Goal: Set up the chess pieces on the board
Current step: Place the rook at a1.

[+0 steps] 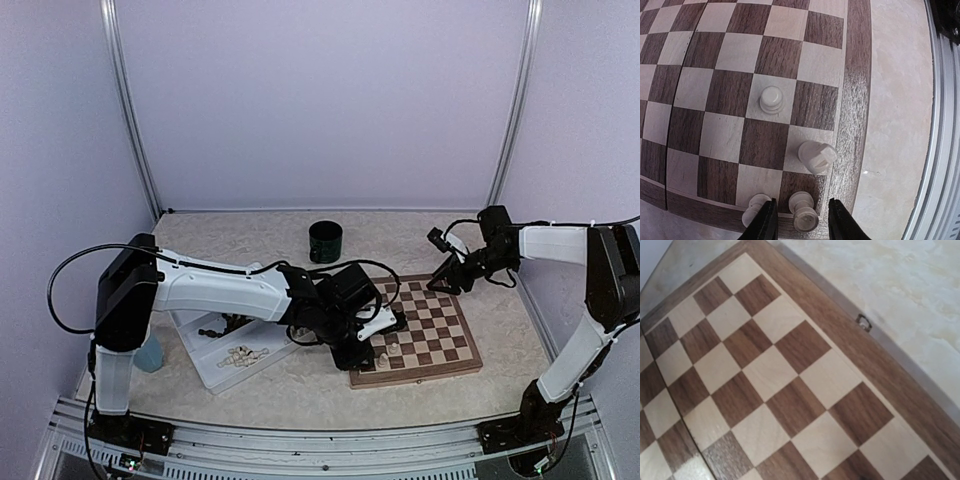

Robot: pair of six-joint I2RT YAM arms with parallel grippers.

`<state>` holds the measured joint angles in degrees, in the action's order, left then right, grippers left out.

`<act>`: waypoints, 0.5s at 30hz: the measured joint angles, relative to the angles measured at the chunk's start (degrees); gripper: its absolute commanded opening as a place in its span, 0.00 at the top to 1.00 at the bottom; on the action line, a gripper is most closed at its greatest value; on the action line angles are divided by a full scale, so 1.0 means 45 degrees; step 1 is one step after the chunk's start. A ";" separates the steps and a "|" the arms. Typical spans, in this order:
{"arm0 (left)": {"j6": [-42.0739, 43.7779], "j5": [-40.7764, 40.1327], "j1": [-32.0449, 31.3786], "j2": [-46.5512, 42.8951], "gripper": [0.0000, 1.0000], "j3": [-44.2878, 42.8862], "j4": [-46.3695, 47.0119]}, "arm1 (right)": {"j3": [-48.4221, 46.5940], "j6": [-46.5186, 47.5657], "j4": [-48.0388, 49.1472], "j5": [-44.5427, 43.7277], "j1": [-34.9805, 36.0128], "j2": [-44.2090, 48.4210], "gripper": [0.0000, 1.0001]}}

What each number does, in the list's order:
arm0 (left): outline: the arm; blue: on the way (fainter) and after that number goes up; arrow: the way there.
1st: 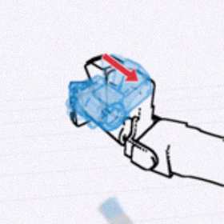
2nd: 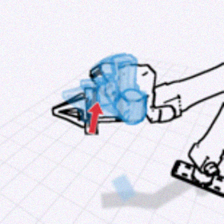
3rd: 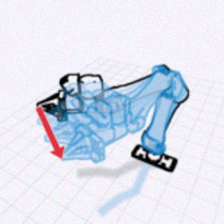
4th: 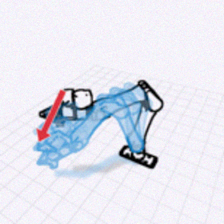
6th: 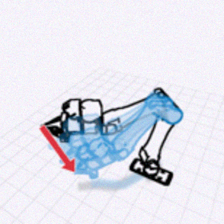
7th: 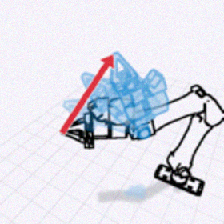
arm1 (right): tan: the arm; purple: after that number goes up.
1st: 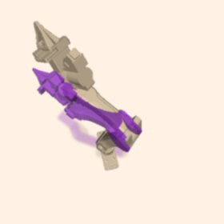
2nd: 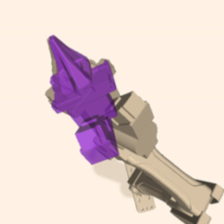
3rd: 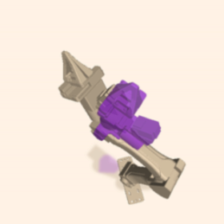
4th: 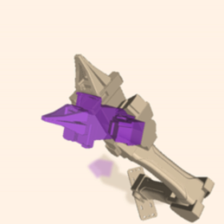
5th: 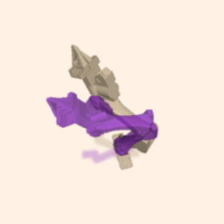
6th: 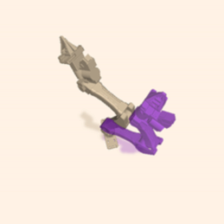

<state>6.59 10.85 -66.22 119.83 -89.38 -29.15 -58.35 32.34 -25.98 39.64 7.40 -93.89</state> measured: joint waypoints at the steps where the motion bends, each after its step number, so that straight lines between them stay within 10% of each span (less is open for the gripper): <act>1: 0.0063 -0.0136 -0.0024 -0.0015 0.60 0.0010 -0.0010 | 0.0000 0.0000 0.0005 0.0005 0.0000 0.0000 0.50; 15: -0.0185 -0.2948 0.1787 -0.4600 0.56 0.2390 -0.0427 | -0.0073 -0.0005 -0.0024 -0.0049 0.0272 -0.0083 0.52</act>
<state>5.76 -2.42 -58.17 99.13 -78.63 -31.07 -58.67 32.32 -26.09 39.42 8.62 -94.26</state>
